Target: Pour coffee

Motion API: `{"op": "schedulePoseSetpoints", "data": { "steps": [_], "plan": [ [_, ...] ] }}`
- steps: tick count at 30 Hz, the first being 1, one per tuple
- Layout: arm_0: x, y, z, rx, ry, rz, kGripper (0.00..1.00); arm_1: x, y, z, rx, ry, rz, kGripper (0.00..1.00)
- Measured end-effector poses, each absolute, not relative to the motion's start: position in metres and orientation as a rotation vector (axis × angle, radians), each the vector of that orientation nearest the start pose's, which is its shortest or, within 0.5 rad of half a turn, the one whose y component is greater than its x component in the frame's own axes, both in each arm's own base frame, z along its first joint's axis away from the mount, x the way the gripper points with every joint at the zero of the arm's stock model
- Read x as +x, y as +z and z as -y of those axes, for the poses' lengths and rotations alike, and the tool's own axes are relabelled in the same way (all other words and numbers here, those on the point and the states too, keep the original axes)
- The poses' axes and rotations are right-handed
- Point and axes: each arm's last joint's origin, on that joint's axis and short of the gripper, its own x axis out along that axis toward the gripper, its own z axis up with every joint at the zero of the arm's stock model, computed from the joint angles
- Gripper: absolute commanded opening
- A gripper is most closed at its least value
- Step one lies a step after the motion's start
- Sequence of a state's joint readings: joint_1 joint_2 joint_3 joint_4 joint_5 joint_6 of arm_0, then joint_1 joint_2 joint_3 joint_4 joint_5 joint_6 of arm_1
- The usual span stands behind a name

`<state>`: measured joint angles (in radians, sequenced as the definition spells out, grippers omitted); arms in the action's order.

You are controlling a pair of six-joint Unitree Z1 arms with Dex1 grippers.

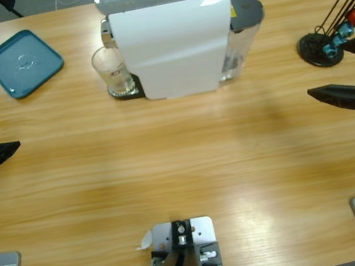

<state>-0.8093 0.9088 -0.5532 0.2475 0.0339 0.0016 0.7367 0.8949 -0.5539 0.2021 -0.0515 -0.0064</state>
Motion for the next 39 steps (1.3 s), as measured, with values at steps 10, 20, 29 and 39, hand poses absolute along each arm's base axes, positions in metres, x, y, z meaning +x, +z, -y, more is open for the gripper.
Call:
{"op": "schedulePoseSetpoints", "data": {
  "steps": [10, 20, 29, 39],
  "plan": [
    [0.0746, 0.2854, 0.0757, 0.256, -0.750, -0.566, 0.945, 0.0796, 0.2909, -0.0722, -0.209, 0.719, -0.524, 0.922],
    [0.0722, 0.2844, 0.0732, 0.231, -0.746, -0.556, 0.936, 0.0797, 0.2907, -0.0724, -0.209, 0.720, -0.526, 0.922],
    [0.0723, 0.2845, 0.0731, 0.220, -0.740, -0.559, 0.936, 0.0796, 0.2907, -0.0725, -0.209, 0.723, -0.526, 0.922],
    [0.0689, 0.2858, 0.0687, 0.213, -0.731, -0.535, 0.936, 0.0796, 0.2907, -0.0725, -0.209, 0.723, -0.526, 0.922]
  ]
}}
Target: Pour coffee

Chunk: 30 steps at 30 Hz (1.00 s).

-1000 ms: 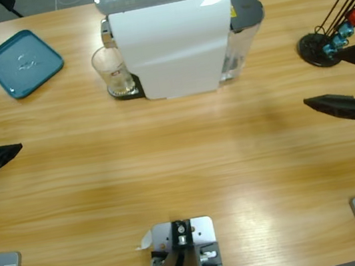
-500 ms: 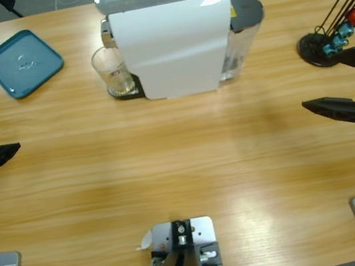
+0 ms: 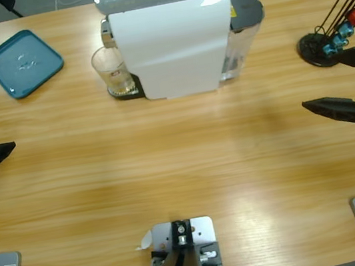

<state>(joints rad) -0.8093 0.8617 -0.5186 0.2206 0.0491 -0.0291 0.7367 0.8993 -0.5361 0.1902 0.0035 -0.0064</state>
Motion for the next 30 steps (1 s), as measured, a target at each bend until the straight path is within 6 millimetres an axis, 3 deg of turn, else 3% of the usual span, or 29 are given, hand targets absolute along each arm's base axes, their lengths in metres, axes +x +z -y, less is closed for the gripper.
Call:
{"op": "schedulePoseSetpoints", "data": {
  "steps": [30],
  "plan": [
    [0.0613, 0.2888, 0.0608, 0.221, -0.745, -0.470, 0.931, 0.0796, 0.2906, -0.0724, -0.209, 0.723, -0.527, 0.917]
  ]
}}
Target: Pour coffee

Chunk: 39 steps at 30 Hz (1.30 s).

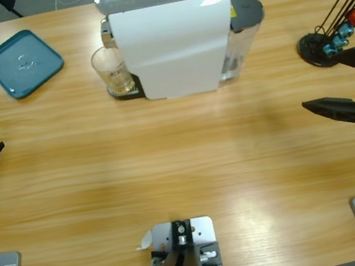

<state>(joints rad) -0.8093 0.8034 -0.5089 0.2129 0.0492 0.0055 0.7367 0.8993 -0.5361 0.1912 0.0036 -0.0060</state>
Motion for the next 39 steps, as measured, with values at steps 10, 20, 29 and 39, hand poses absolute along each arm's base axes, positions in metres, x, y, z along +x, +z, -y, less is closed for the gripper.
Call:
{"op": "schedulePoseSetpoints", "data": {
  "steps": [10, 20, 29, 39],
  "plan": [
    [0.0612, 0.2877, 0.0607, 0.222, -0.745, -0.471, 0.931, 0.0796, 0.2906, -0.0724, -0.209, 0.723, -0.527, 0.913],
    [0.0612, 0.2872, 0.0607, 0.222, -0.745, -0.471, 0.931, 0.0796, 0.2906, -0.0724, -0.209, 0.723, -0.528, 0.913],
    [0.0614, 0.2877, 0.0609, 0.219, -0.745, -0.466, 0.931, 0.0796, 0.2905, -0.0724, -0.209, 0.723, -0.528, 0.913],
    [0.0614, 0.2876, 0.0609, 0.219, -0.745, -0.465, 0.931, 0.0796, 0.2905, -0.0724, -0.209, 0.723, -0.528, 0.913]
  ]
}}
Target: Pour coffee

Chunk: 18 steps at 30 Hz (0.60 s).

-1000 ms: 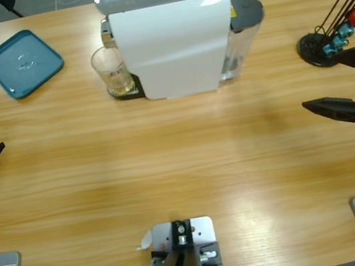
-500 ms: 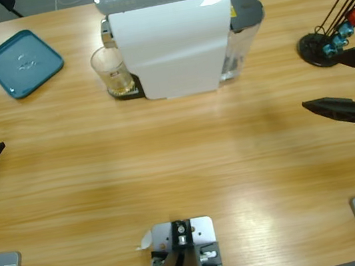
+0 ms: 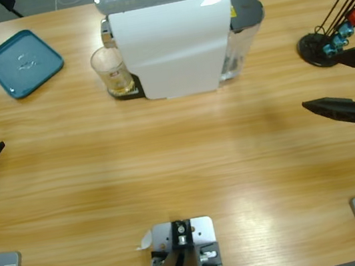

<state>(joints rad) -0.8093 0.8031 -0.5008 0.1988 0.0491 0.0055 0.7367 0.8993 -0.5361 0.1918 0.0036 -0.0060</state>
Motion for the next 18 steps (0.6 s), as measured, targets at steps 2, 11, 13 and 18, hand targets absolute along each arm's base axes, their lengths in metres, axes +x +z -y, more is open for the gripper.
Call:
{"op": "schedulePoseSetpoints", "data": {
  "steps": [2, 11, 13, 18],
  "plan": [
    [0.0615, 0.2874, 0.0610, 0.218, -0.745, -0.464, 0.931, 0.0796, 0.2905, -0.0724, -0.209, 0.723, -0.528, 0.913],
    [0.0616, 0.2876, 0.0611, 0.217, -0.746, -0.460, 0.931, 0.0796, 0.2905, -0.0724, -0.209, 0.723, -0.528, 0.913],
    [0.0617, 0.2879, 0.0613, 0.215, -0.746, -0.457, 0.931, 0.0796, 0.2905, -0.0724, -0.209, 0.723, -0.528, 0.913],
    [0.0629, 0.2910, 0.0626, 0.203, -0.749, -0.430, 0.931, 0.0796, 0.2906, -0.0724, -0.183, 0.715, -0.537, 0.913]
  ]
}}
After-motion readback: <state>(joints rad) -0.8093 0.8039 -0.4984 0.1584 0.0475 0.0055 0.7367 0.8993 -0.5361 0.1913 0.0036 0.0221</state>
